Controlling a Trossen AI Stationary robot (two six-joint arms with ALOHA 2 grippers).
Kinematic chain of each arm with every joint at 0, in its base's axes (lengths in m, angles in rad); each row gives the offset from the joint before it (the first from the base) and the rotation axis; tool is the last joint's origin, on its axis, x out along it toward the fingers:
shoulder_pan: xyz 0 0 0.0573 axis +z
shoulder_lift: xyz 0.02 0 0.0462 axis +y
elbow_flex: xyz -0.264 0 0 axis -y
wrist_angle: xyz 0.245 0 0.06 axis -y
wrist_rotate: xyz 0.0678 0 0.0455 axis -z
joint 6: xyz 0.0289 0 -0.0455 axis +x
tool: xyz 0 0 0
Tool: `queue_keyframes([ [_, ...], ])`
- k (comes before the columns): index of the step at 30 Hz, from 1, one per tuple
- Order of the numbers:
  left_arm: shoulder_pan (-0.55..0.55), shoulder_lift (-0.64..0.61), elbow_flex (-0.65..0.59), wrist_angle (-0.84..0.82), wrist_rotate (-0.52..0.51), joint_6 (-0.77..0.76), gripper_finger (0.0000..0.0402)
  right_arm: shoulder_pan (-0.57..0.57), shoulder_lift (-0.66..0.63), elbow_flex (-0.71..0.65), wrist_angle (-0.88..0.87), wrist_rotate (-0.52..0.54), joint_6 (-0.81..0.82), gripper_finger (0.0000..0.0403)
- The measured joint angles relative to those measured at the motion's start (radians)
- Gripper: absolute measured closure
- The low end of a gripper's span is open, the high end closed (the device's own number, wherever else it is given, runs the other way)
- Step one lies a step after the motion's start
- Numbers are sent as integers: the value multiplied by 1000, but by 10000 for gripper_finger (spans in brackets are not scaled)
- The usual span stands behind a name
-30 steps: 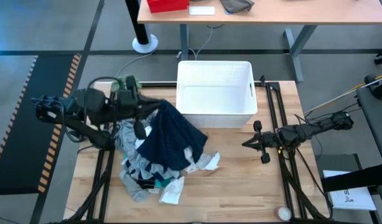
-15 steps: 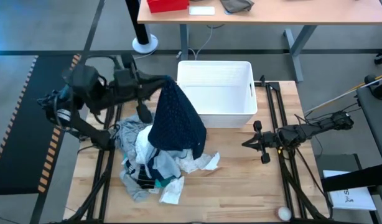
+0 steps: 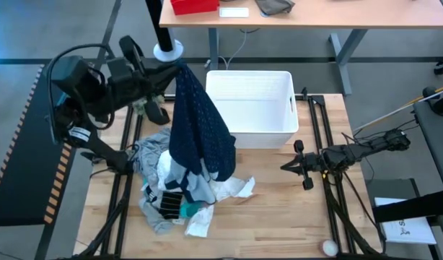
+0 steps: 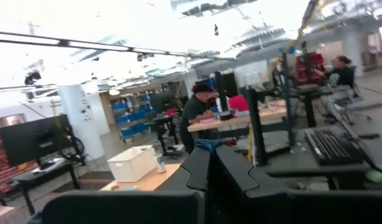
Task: Sort clothes
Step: Put the blue polo shirt into the white bin
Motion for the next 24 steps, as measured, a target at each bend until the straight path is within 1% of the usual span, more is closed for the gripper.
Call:
queue_keyframes([
  [5, 50, 19, 0, 62, 3, 14, 401, 0, 0, 0, 0, 0, 0, 403],
  [7, 80, 30, -1, 82, 25, 15, 401, 0, 0, 0, 0, 0, 1, 403],
  [11, 142, 53, -2, 165, 84, 16, 401, 0, 0, 0, 0, 0, 1, 403],
  [16, 227, 74, -2, 269, 187, 0, 401, 0, 0, 0, 0, 0, 1, 403],
  [24, 362, 117, -2, 421, 333, -83, 401, 0, 0, 0, 0, 0, 1, 403],
])
